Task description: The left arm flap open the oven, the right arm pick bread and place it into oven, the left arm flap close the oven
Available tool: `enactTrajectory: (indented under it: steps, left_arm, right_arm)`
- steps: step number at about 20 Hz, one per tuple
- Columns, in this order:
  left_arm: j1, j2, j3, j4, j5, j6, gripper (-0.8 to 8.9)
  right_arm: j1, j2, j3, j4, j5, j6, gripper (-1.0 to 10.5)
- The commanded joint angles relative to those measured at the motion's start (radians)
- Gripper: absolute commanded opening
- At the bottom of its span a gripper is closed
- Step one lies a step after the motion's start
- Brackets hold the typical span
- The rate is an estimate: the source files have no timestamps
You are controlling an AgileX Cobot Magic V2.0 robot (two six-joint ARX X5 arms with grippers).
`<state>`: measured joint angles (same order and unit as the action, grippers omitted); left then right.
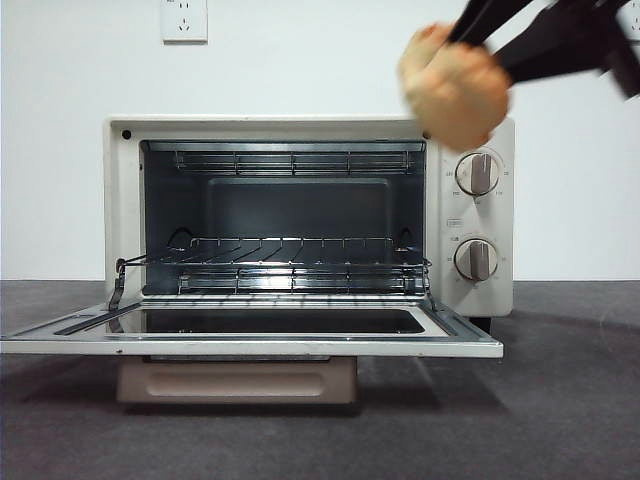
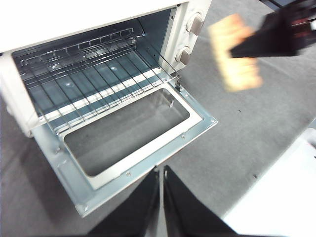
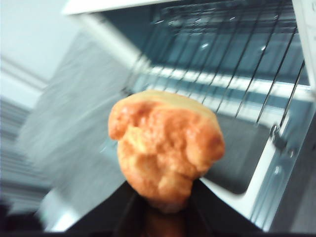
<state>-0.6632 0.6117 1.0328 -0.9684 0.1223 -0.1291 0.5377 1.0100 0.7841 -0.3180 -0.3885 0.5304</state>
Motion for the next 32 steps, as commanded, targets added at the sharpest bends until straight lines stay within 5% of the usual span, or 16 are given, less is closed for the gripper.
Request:
enactTrajectory:
  steps: [1,7,16,27,32]
  left_arm:
    - [-0.005,-0.012,0.028,-0.018,-0.019,-0.019,0.16]
    - [-0.005,-0.032,0.028,-0.072,-0.026,-0.027,0.16]
    - [-0.005,-0.032,0.028,-0.081,-0.026,-0.037,0.16]
    - [-0.005,-0.032,0.028,-0.087,-0.045,-0.041,0.16]
    - [-0.005,-0.032,0.028,-0.087,-0.045,-0.041,0.16]
  right_arm:
    - [0.044,0.08,0.016,0.079,0.101,0.046,0.8]
    - [0.106,0.299,0.05,0.235,0.214,0.073,0.8]
    - [0.115,0.557,0.229,0.261,0.322,0.084,0.8]
    - [0.115,0.573,0.244,0.317,0.412,0.098,0.8]
    - [0.115,0.573,0.244,0.299,0.412,0.098,3.2]
